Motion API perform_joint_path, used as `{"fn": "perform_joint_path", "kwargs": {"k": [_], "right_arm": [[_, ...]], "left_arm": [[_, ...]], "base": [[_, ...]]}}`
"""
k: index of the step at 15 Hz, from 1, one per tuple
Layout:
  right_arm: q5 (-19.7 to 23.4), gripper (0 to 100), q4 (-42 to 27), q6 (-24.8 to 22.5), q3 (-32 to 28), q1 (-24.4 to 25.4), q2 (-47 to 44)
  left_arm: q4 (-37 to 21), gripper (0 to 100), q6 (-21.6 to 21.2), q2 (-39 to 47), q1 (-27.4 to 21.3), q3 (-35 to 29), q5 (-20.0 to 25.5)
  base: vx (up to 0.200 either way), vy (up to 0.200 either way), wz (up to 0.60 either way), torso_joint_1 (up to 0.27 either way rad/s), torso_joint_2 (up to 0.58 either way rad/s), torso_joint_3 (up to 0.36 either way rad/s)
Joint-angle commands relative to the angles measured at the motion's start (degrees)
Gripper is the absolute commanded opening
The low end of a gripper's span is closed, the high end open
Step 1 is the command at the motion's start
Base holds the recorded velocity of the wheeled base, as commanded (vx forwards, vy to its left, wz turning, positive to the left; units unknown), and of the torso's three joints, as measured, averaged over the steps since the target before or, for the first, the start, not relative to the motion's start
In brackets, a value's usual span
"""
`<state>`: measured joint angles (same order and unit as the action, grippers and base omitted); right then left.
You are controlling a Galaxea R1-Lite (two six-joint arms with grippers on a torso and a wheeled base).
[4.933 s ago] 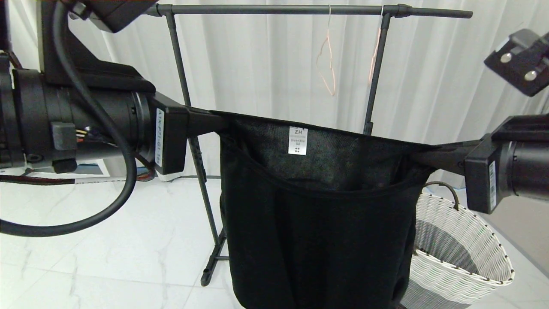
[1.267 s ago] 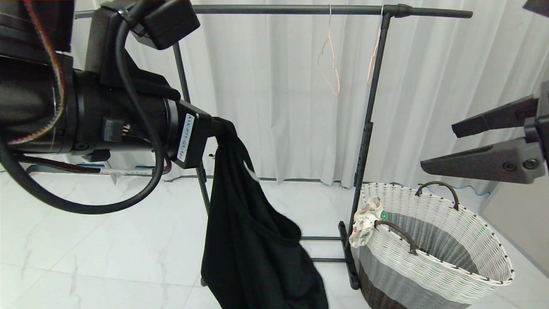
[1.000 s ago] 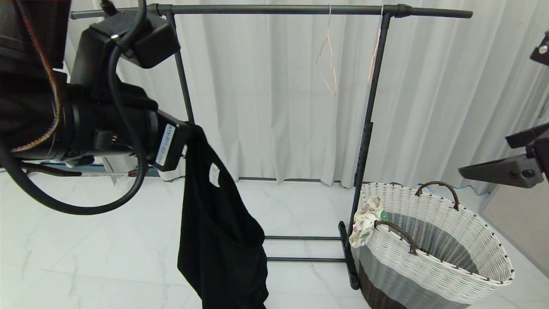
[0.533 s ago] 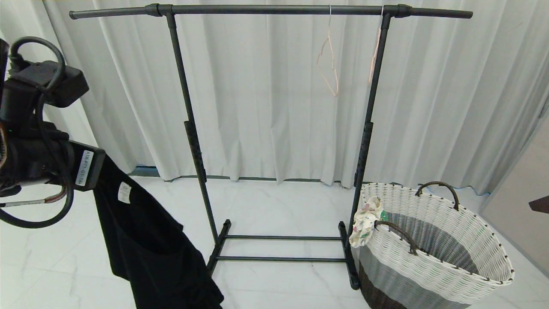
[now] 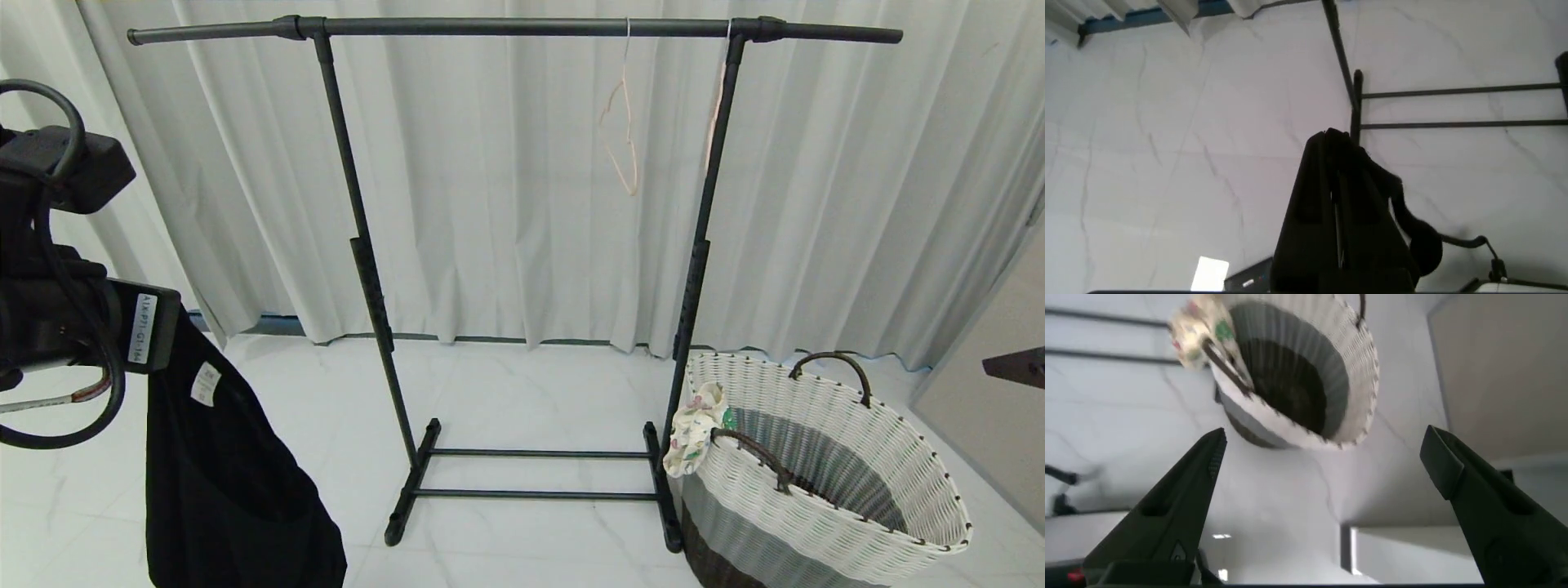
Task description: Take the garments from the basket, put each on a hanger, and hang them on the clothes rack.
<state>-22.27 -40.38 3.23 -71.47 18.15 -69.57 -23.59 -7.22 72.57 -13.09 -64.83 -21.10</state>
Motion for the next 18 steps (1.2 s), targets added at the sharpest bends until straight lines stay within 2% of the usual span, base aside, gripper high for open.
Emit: {"fn": "perform_joint_path", "kwargs": {"k": [1, 6, 12, 18], "right_arm": [[0.3, 100, 0.56, 0.11, -0.07, 0.04, -0.13], [1.18, 100, 9.09, 0.2, 0.02, 0.04, -2.06], [1.62, 100, 9.61, 0.2, 0.02, 0.13, -2.76], [3.11, 100, 14.45, 0.29, 0.46, 0.13, -4.26]], "left_arm": [[0.03, 0, 0.01, -0.15, -0.62, -0.03, 0.01], [0.03, 0, -0.08, 0.03, -2.99, 0.23, 0.01], [0.03, 0, -0.08, -0.15, -3.78, 0.23, 0.01], [0.03, 0, -0.08, 0.2, -3.78, 0.23, 0.01]], "base": [[0.0, 0.0, 0.0, 0.193, -0.56, -0.305], [0.0, 0.0, 0.0, 0.177, -0.49, -0.292], [0.0, 0.0, 0.0, 0.2, -0.47, -0.283], [0.0, 0.0, 0.0, 0.178, -0.41, -0.23]]}}
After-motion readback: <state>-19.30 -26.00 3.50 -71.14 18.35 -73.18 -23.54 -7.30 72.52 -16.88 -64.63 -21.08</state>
